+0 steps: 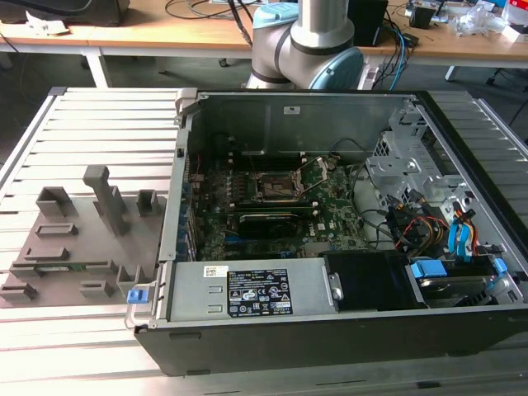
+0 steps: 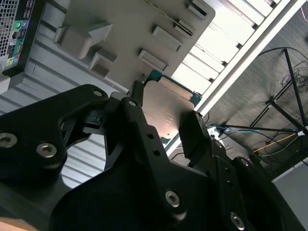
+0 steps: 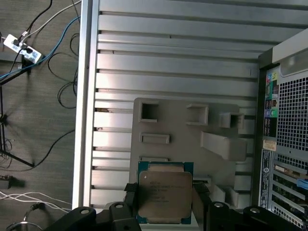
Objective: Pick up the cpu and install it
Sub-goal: 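Pick up the cpu and move it towards the insertion slot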
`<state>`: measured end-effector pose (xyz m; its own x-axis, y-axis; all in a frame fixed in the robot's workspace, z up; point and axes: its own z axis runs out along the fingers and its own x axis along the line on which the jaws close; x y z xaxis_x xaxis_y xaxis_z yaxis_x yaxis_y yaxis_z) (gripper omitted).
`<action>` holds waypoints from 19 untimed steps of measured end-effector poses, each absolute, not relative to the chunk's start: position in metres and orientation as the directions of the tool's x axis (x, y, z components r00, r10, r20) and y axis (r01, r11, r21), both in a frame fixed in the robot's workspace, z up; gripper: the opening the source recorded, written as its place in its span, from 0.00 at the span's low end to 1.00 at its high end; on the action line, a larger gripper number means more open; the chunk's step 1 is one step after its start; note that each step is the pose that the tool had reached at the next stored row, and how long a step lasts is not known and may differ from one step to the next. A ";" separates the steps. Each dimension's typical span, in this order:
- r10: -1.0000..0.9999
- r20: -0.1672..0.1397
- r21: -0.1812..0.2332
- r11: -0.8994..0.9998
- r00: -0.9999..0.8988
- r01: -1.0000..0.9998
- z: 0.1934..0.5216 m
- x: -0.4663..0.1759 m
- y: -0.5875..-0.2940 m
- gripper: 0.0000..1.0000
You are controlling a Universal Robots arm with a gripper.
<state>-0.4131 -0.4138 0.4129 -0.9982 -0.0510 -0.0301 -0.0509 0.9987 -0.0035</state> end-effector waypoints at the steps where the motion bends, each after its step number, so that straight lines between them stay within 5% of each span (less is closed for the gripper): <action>1: -0.051 -0.030 -0.003 0.999 -0.998 -0.051 0.413 -0.413 -0.414 0.54; 19: -0.051 -0.030 -0.005 0.999 -0.998 -0.051 0.413 -0.324 -0.414 0.54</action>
